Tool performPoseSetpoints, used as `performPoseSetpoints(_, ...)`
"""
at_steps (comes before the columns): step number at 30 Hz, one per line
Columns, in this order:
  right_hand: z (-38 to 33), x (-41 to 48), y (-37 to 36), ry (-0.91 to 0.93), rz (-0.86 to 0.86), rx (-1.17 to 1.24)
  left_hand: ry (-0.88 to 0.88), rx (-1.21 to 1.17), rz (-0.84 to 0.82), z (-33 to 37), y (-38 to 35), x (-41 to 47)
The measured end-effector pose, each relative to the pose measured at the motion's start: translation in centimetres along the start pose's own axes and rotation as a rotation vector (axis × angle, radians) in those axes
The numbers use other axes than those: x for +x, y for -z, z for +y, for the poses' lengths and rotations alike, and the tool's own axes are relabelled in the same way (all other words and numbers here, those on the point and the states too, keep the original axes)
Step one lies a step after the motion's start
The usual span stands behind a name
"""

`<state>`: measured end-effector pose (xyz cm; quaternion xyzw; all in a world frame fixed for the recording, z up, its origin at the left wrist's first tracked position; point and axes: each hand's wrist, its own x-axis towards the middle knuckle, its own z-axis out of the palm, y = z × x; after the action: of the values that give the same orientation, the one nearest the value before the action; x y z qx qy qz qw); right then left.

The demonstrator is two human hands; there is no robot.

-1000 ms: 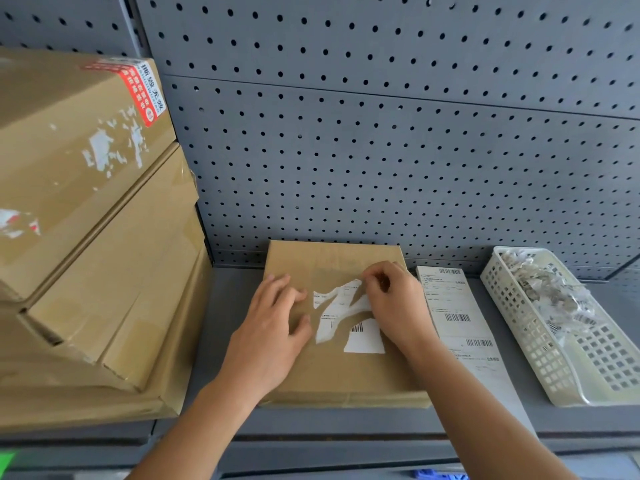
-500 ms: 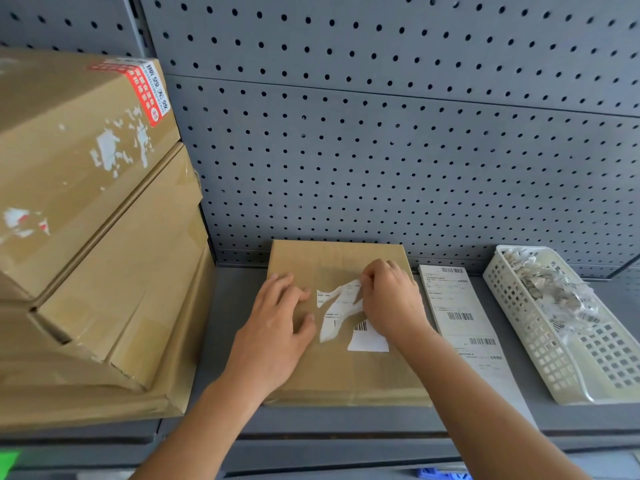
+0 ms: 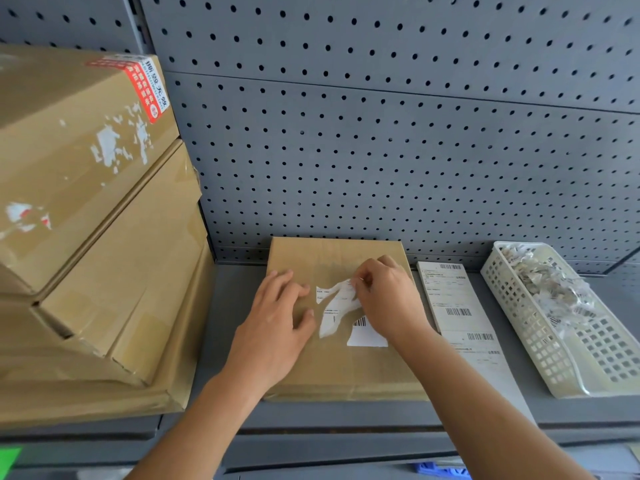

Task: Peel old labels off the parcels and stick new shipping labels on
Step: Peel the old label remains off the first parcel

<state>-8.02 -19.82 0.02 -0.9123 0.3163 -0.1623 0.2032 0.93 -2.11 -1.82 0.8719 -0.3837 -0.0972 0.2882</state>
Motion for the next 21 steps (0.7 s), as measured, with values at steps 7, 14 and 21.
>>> performPoseSetpoints(7, -0.9, -1.6, 1.5, -0.058, -0.093, 0.31, 0.015, 0.005, -0.023, 0.1, 0.1, 0.0)
performPoseSetpoints(14, -1.6, -2.5, 2.2, -0.077, -0.119, 0.539, 0.025, 0.0, -0.033, 0.2, 0.2, 0.1)
performPoseSetpoints(21, -1.0, -2.0, 1.4, -0.069, -0.194, 0.462, 0.019, -0.004, -0.028, 0.1, 0.1, 0.0)
